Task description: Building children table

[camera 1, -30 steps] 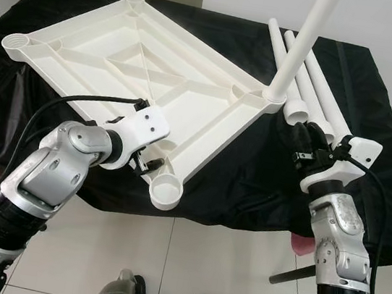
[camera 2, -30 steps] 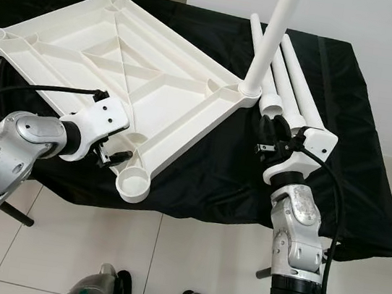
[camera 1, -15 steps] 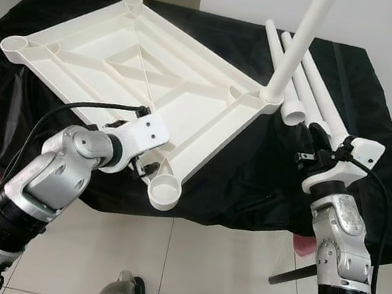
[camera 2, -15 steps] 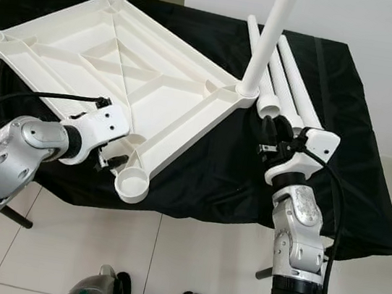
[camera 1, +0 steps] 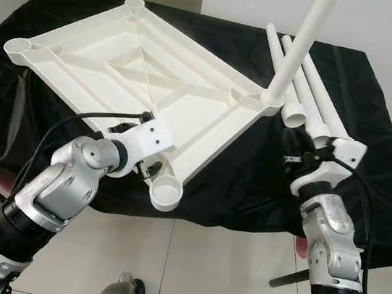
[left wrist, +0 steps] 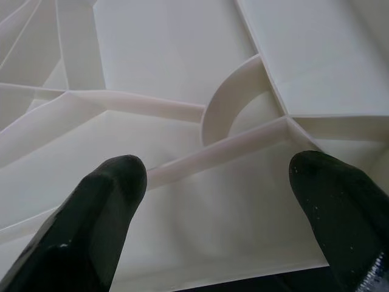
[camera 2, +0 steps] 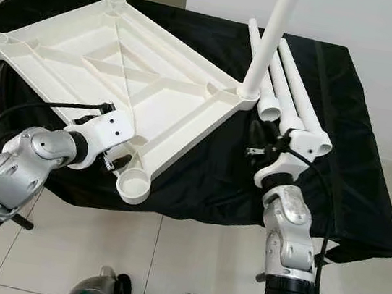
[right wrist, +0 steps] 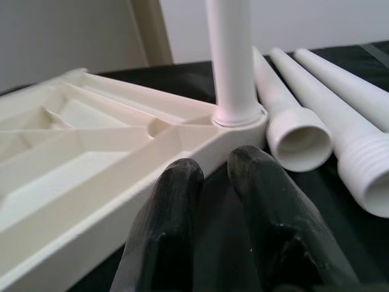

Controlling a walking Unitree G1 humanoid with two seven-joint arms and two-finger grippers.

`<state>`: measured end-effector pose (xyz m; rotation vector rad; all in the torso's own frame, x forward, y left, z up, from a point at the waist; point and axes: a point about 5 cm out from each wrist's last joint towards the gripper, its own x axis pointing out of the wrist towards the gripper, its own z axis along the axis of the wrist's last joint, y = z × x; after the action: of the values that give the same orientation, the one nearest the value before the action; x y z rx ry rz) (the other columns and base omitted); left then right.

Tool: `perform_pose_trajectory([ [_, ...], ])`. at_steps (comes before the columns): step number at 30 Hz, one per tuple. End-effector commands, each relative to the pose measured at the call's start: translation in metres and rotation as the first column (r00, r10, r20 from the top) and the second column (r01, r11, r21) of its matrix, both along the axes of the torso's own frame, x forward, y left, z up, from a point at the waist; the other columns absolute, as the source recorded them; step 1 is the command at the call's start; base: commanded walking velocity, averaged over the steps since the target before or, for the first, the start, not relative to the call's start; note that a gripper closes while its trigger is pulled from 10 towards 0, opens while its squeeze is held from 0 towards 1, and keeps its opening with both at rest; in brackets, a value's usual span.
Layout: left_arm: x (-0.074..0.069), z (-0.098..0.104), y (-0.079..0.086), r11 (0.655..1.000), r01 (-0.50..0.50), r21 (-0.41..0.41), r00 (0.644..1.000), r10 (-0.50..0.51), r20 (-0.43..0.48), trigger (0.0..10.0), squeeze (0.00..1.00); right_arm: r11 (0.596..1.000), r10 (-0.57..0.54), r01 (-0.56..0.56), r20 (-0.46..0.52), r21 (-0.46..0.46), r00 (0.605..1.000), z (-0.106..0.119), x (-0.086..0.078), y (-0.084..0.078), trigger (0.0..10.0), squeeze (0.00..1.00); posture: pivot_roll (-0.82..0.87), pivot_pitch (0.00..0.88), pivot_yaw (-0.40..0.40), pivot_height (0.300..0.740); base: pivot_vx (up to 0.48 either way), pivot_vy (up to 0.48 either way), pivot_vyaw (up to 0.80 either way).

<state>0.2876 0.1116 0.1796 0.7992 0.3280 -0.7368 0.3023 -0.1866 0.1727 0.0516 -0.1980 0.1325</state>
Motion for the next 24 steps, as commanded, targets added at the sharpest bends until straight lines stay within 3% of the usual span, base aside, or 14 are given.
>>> perform_pose_trajectory([
  [1,-0.016,-0.031,-0.015,0.997,0.071,0.01,0.986,-0.069,-0.151,10.0,0.0,0.998,-0.063,0.062,-0.039,-0.013,0.997,-0.004,0.004,-0.006,10.0,0.0,-0.01,0.138,-0.005,0.74,0.0,0.0,0.0],
  [8,-0.019,-0.033,-0.024,0.996,0.084,-0.011,0.984,-0.084,-0.155,10.0,0.0,0.995,-0.102,0.102,-0.083,-0.009,0.991,-0.009,0.005,-0.012,10.0,0.0,-0.01,0.149,-0.002,0.74,0.0,0.0,0.0],
  [16,-0.02,-0.03,-0.033,0.994,0.1,-0.036,0.983,-0.104,-0.154,10.0,0.0,0.99,-0.133,0.139,-0.215,0.016,0.968,-0.024,0.009,-0.015,10.0,0.0,-0.02,0.165,0.0,0.74,0.0,0.0,0.0],
  [24,-0.018,-0.028,-0.035,0.995,0.081,-0.049,0.986,-0.088,-0.144,10.0,0.0,0.995,-0.098,0.102,-0.237,0.003,0.967,-0.028,0.01,-0.012,10.0,0.0,-0.01,0.172,-0.002,0.74,0.0,0.0,0.0],
])
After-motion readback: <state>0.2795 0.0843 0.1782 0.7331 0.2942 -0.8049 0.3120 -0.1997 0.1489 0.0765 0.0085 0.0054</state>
